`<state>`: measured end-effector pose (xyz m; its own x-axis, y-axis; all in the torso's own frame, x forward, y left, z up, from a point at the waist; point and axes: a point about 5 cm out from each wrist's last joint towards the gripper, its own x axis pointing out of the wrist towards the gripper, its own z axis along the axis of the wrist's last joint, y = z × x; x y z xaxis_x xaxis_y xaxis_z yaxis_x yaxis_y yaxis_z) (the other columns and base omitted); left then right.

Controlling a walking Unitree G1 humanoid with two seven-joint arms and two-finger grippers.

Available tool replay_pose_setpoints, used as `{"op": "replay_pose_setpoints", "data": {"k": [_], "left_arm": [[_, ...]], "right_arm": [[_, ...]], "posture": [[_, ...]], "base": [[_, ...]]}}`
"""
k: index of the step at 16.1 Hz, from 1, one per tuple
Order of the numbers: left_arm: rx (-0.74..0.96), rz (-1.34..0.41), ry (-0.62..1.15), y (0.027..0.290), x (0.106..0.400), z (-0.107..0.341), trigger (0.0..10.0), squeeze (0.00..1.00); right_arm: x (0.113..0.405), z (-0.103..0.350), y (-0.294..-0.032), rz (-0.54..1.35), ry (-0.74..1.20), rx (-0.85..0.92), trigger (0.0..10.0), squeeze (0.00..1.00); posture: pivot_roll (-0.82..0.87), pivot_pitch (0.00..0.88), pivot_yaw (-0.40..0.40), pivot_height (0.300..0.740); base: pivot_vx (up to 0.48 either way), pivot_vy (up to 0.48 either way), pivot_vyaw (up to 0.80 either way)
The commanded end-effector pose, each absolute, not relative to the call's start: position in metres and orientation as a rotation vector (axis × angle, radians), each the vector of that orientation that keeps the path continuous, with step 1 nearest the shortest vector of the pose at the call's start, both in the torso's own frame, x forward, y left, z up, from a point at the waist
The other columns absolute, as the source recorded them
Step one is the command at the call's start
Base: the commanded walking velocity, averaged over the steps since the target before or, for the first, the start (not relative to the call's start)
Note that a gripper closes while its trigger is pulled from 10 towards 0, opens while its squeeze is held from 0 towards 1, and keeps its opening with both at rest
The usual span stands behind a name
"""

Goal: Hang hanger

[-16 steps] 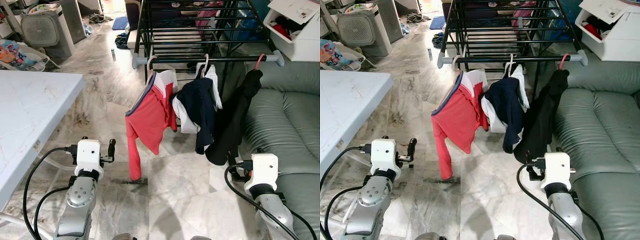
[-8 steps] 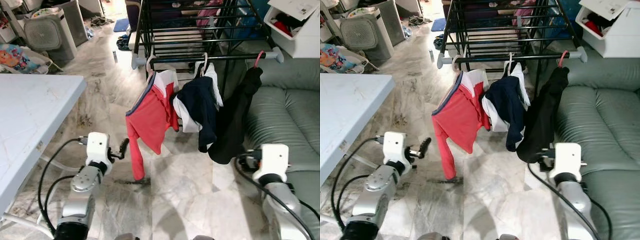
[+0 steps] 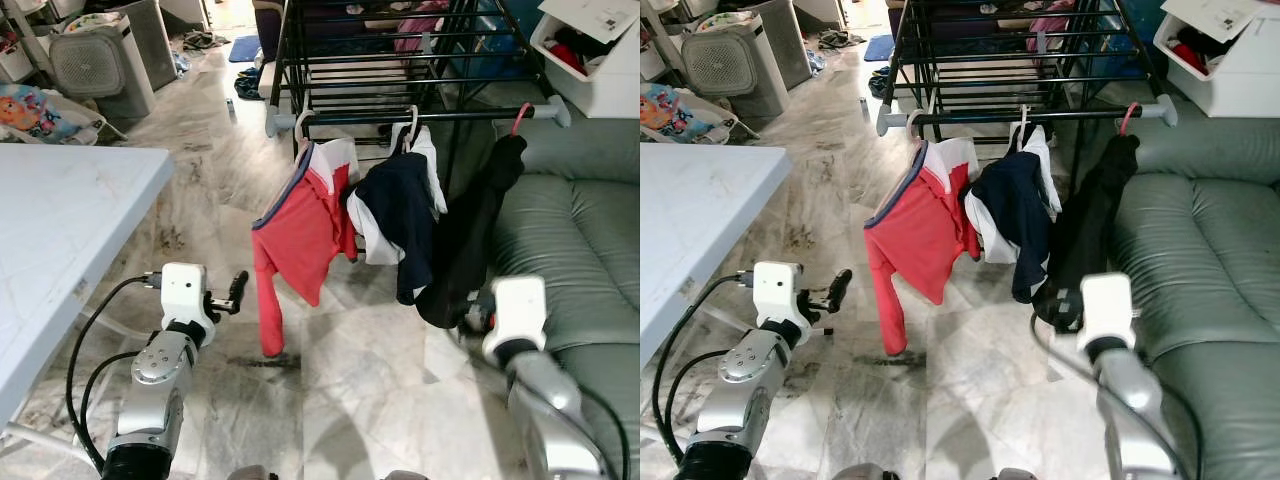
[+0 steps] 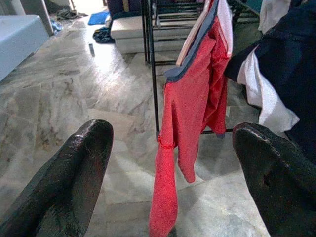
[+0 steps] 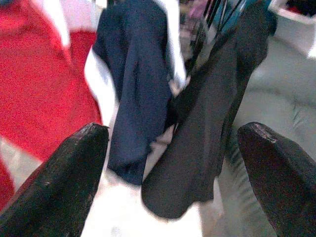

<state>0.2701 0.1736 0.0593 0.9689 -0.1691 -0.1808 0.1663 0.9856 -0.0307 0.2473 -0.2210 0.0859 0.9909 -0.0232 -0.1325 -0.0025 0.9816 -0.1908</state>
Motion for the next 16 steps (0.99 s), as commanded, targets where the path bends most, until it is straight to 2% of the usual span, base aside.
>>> {"op": "replay_pose_setpoints", "data": {"k": [1, 10, 11, 12, 14, 16], "left_arm": [[-0.024, -0.176, 0.166, 0.174, 0.272, 0.062, 10.0, 0.00], [0.004, -0.155, 0.112, 0.166, 0.284, 0.073, 10.0, 0.00], [-0.005, -0.159, 0.119, 0.165, 0.283, 0.072, 10.0, 0.00], [-0.090, -0.206, 0.177, 0.155, 0.274, 0.067, 10.0, 0.00], [-0.132, -0.287, 0.163, 0.146, 0.271, 0.067, 10.0, 0.00], [-0.047, -0.314, 0.114, 0.140, 0.270, 0.069, 10.0, 0.00]], "right_arm": [[0.251, 0.090, -0.224, -0.029, 0.119, -0.193, 10.0, 0.00], [0.260, 0.105, -0.222, -0.058, 0.013, -0.272, 10.0, 0.00], [0.260, 0.105, -0.222, -0.059, 0.014, -0.276, 10.0, 0.00], [0.257, 0.102, -0.223, -0.067, 0.024, -0.284, 10.0, 0.00], [0.255, 0.099, -0.225, -0.076, 0.033, -0.284, 10.0, 0.00], [0.250, 0.091, -0.227, -0.096, 0.062, -0.278, 10.0, 0.00]], "posture": [[-0.06, 0.000, 0.057, 0.740], [-0.06, 0.000, 0.066, 0.740], [-0.06, 0.000, 0.064, 0.740], [-0.07, 0.000, 0.067, 0.740], [-0.07, 0.000, 0.063, 0.740], [-0.07, 0.000, 0.060, 0.740]], "base": [[0.000, 0.446, 0.00], [0.000, 0.466, 0.00], [0.000, 0.000, 0.00], [0.000, 0.000, 0.00], [0.000, 0.000, 0.00], [0.000, 0.000, 0.00]]}}
